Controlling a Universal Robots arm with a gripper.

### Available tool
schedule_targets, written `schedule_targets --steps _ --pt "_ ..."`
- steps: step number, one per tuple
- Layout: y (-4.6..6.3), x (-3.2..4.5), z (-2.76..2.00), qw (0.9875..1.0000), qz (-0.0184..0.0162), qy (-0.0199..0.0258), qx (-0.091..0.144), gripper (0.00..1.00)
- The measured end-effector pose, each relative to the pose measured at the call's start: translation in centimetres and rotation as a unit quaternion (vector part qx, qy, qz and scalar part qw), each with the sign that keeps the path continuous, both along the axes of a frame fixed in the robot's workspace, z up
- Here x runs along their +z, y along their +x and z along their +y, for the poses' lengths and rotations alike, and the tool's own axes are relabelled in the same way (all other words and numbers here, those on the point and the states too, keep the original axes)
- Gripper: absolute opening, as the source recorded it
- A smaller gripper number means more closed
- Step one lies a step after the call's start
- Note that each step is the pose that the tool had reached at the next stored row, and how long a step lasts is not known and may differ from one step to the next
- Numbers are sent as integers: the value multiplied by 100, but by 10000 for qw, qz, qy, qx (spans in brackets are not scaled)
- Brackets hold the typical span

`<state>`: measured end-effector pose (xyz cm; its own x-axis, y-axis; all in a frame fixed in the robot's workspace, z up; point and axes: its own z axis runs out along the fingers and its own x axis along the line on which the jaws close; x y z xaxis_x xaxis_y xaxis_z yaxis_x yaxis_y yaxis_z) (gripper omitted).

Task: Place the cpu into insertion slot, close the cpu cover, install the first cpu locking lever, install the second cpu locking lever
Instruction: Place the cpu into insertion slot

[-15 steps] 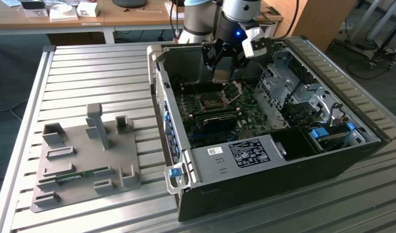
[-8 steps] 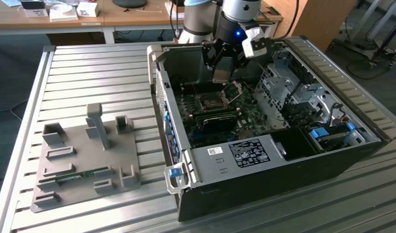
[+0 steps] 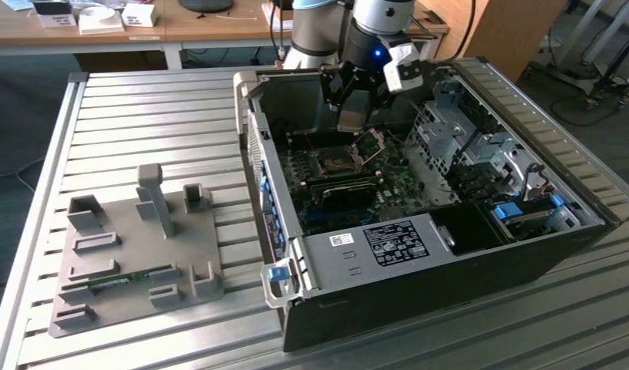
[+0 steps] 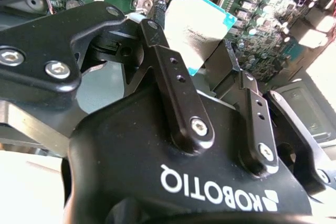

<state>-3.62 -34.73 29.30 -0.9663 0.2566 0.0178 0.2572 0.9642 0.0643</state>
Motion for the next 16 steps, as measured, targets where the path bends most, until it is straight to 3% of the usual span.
schedule_targets --steps 6,11,12,16 --pt "0 -5 0 9988 0 1 -500 54" --pt "0 -9 0 9957 0 1 -924 54" --pt "0 -9 0 9952 0 1 -975 54" --pt "0 -9 0 9952 0 1 -978 54"
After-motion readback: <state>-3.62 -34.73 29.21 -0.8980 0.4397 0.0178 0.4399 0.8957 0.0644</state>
